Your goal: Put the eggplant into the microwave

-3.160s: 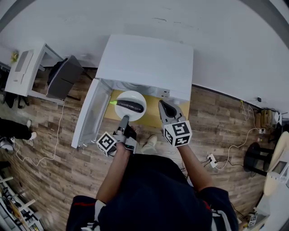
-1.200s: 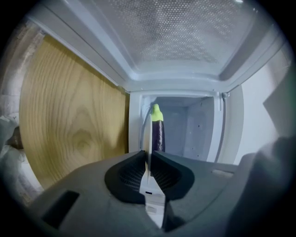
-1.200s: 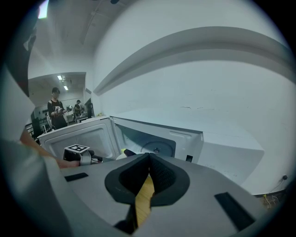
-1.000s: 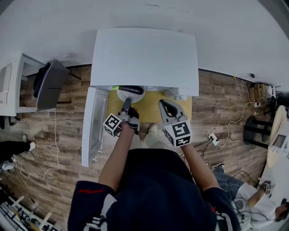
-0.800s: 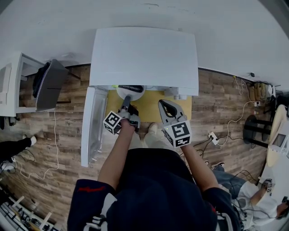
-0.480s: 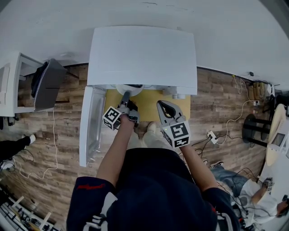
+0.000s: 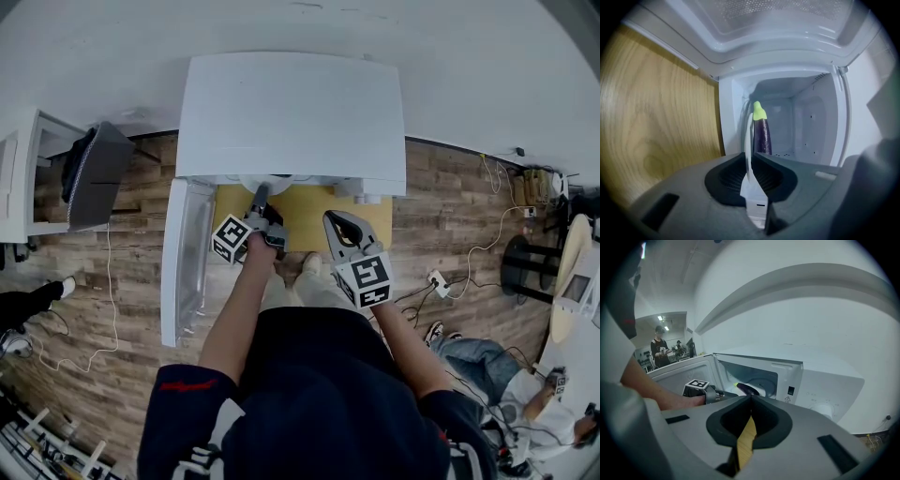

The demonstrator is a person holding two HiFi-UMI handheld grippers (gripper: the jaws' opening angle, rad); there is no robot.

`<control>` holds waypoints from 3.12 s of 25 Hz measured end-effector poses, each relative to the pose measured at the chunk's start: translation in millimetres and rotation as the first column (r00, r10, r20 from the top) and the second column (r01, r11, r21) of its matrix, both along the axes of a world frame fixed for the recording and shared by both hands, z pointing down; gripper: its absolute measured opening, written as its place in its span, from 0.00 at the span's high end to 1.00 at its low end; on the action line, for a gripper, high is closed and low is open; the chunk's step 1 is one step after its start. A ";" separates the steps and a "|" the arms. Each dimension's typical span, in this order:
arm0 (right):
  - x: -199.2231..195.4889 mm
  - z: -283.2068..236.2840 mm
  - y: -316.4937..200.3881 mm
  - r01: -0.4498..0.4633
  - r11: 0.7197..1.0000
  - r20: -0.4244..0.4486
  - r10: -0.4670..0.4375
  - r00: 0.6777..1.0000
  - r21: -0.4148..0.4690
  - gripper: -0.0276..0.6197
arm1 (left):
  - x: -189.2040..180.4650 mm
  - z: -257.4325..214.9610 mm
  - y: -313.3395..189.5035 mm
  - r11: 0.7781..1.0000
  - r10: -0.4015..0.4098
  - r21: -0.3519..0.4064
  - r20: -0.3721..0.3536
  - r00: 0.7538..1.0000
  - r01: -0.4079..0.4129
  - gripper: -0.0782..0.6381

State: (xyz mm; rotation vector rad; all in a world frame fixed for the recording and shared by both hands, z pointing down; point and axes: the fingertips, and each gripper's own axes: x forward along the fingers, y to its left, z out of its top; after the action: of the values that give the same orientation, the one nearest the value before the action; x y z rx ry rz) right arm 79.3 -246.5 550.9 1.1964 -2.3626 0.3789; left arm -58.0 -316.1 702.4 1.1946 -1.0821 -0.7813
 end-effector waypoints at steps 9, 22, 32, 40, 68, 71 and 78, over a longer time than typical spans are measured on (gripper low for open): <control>-3.4 4.4 3.8 0.009 1.000 0.001 -0.009 1.000 -0.012 0.94 | 5.6 -17.1 1.5 0.994 0.073 0.082 0.055 0.996 -0.077 0.62; -9.6 6.1 4.5 0.002 1.000 0.024 -0.001 1.000 -0.021 0.94 | 17.5 -14.1 47.2 0.906 0.352 0.049 0.461 0.815 -0.419 0.68; -16.8 11.8 7.5 0.014 0.999 0.023 -0.013 1.000 -0.034 0.94 | 8.1 -0.6 45.3 0.853 0.459 -0.138 0.657 0.598 -0.503 0.86; -11.1 15.3 3.0 0.002 0.999 0.014 -0.002 1.000 -0.041 0.94 | 12.3 -1.1 34.5 0.828 0.492 -0.206 0.715 0.497 -0.522 0.87; 2.6 29.3 2.0 -0.022 0.997 0.002 0.023 1.000 -0.080 0.94 | 21.8 0.5 -14.3 0.820 0.514 -0.230 0.700 0.496 -0.525 0.87; 1.2 29.3 3.9 -0.022 0.996 0.002 0.022 1.000 -0.081 0.94 | 21.5 -0.5 -16.3 0.819 0.515 -0.231 0.698 0.497 -0.526 0.87; 2.0 32.7 4.3 -0.027 0.996 0.002 0.027 1.000 -0.084 0.94 | 28.0 1.0 -17.2 0.812 0.522 -0.227 0.697 0.493 -0.538 0.87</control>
State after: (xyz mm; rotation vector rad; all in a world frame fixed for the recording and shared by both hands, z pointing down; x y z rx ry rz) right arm 81.3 -242.2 583.5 1.1908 -2.3116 0.4846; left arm -29.9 -333.3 703.4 1.8213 -1.2212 0.2491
